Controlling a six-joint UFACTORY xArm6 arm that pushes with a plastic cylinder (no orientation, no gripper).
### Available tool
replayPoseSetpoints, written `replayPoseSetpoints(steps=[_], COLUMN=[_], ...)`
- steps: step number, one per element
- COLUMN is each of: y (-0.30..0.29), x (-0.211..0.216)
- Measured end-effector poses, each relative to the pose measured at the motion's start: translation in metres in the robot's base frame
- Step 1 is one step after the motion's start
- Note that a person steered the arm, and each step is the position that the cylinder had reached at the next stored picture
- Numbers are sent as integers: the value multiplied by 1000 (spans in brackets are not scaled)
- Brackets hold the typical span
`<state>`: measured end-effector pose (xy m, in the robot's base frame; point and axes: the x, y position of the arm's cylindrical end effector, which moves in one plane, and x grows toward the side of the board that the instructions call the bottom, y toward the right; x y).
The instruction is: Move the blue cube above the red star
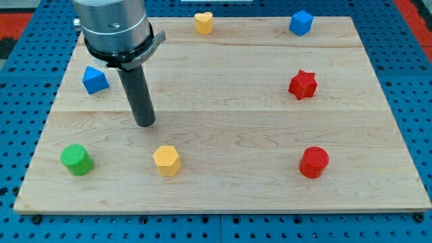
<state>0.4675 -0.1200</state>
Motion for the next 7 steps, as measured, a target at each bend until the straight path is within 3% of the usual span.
replayPoseSetpoints(steps=[7], y=[5], x=[-9])
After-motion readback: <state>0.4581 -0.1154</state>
